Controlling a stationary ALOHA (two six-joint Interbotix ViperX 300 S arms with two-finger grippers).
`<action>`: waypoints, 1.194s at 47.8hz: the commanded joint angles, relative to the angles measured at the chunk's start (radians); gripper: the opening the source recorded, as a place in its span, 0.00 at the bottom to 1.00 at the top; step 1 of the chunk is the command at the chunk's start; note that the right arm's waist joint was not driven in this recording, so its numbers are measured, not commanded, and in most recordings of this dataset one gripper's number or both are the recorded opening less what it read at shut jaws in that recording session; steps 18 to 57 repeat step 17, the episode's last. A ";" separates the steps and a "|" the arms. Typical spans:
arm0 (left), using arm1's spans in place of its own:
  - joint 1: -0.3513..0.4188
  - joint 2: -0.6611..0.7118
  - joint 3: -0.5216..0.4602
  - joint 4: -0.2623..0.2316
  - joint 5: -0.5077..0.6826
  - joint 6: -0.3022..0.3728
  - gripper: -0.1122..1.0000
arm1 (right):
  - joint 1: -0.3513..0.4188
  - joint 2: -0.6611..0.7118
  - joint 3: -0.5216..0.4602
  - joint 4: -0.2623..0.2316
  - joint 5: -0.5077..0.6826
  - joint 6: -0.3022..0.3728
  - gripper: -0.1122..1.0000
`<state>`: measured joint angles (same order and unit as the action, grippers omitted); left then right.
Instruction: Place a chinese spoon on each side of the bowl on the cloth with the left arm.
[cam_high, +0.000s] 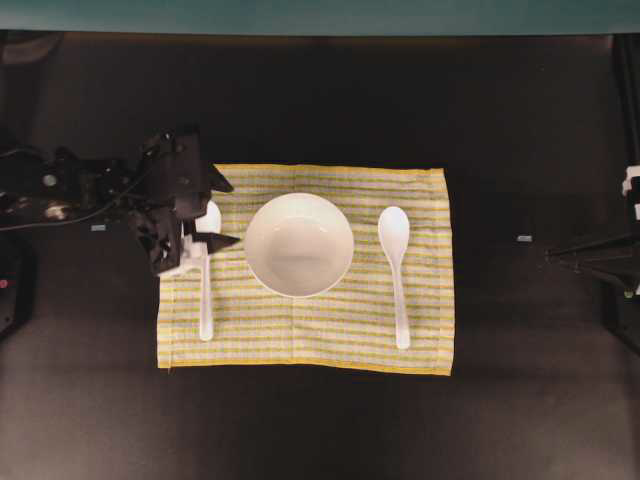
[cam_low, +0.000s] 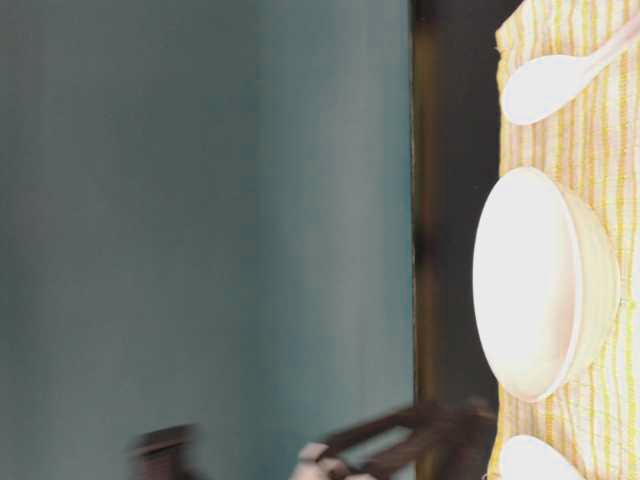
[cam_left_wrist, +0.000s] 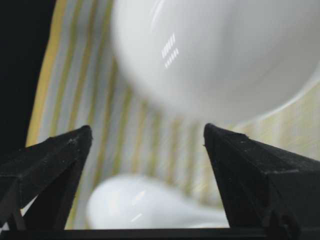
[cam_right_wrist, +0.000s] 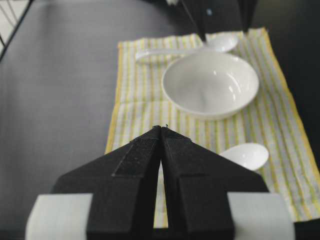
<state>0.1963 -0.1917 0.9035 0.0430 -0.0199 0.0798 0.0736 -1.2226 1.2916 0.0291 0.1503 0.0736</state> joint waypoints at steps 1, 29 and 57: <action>-0.061 -0.158 -0.031 0.003 0.026 -0.008 0.89 | 0.000 0.005 0.002 -0.002 0.000 0.008 0.10; -0.155 -0.463 0.110 0.003 -0.008 -0.137 0.89 | -0.002 -0.009 0.025 0.000 -0.008 0.008 0.10; -0.155 -0.463 0.110 0.003 -0.008 -0.137 0.89 | -0.002 -0.009 0.025 0.000 -0.008 0.008 0.10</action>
